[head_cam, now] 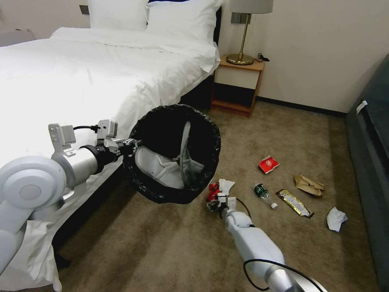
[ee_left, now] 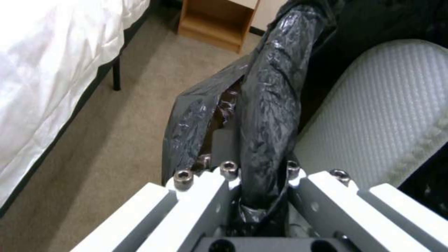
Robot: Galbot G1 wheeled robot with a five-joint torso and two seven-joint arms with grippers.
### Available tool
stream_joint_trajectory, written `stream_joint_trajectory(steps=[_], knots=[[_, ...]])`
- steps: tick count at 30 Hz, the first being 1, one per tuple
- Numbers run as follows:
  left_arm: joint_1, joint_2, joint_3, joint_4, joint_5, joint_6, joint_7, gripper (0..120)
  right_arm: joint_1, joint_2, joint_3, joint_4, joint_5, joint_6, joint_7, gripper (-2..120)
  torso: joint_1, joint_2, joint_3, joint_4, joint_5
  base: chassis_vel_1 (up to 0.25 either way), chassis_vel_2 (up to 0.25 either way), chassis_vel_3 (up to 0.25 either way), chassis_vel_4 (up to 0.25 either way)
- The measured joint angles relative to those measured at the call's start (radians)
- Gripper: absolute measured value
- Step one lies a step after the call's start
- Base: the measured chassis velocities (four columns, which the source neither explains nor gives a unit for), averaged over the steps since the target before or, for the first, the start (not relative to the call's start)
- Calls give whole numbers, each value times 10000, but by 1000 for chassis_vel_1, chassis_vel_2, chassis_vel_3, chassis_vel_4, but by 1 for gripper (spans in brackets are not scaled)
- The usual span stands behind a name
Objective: Pick up the trash bin, then pick up the garbage on the floor and place it into the trash bin.
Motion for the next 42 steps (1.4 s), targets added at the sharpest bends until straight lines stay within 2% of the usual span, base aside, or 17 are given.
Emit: stream_joint_trajectory(steps=[4,5,7,8,10,13,18,19,20,23,27,28,31,33,39,41,42], knots=[[24,-6,1,30,14,0,-28,1,-691,-697,31,1813,689,-383,351,56,0,0,0,0,2,0,0,0,0],[24,-6,1,30,14,0,-28,1,-691,-697,31,1813,689,-383,351,56,0,0,0,0,2,0,0,0,0],[61,1,9,86,29,0,-40,1,-1206,-1132,193,3276,1044,-646,585,56,0,0,0,-2,-1,0,0,0,0],[61,1,9,86,29,0,-40,1,-1206,-1132,193,3276,1044,-646,585,56,0,0,0,-2,-1,0,0,0,0],[123,9,23,146,63,1,-36,1,-1607,-1565,323,4694,1482,-879,869,56,0,0,-1,0,2,0,0,0,0],[175,10,26,242,109,0,-37,1,-1878,-1999,455,5748,1811,-1084,1190,56,0,0,-1,1,0,0,0,0,0],[215,12,17,359,113,0,-85,1,-2099,-2650,627,6761,2024,-1169,1448,56,0,0,-1,0,1,0,0,0,0],[258,12,5,412,109,1,-147,1,-2195,-3139,721,7448,2359,-1294,1622,56,0,0,0,0,2,0,0,0,0],[258,12,5,412,109,1,-147,1,-2195,-3139,721,7448,2359,-1294,1622,56,0,0,0,0,2,0,0,0,0],[318,29,-18,492,44,0,-283,1,-2260,-4000,1023,8773,3088,-1515,1823,56,0,1,-1,0,-1,0,0,0,0],[334,46,8,496,-39,0,-369,1,-2209,-4445,1342,9564,3691,-1723,1904,56,0,2,-1,-1,1,0,0,0,0],[306,46,85,522,-91,1,-444,1,-2125,-4693,1615,10001,4105,-1858,1938,56,-1,1,-1,1,1,0,0,0,0],[244,40,163,560,-113,0,-471,1,-2073,-4839,1795,10252,4321,-1935,1941,56,-1,1,-1,1,-1,0,0,0,0],[-21,-16,474,688,-293,0,-525,1,-1799,-5280,2176,11121,5120,-2240,1998,56,0,2,1,-2,0,0,0,0,0],[-338,-104,882,821,-436,0,-569,1,-1346,-5548,1940,12014,5751,-2552,2163,56,0,1,1,2,-2,0,0,0,0],[-688,-196,1328,912,-483,0,-631,1,-1143,-5623,1633,12565,6141,-2746,2231,56,0,1,0,3,-2,0,0,0,0],[-688,-196,1328,912,-483,0,-631,1,-1143,-5623,1633,12565,6141,-2746,2231,56,0,1,0,3,-2,0,0,0,0]])
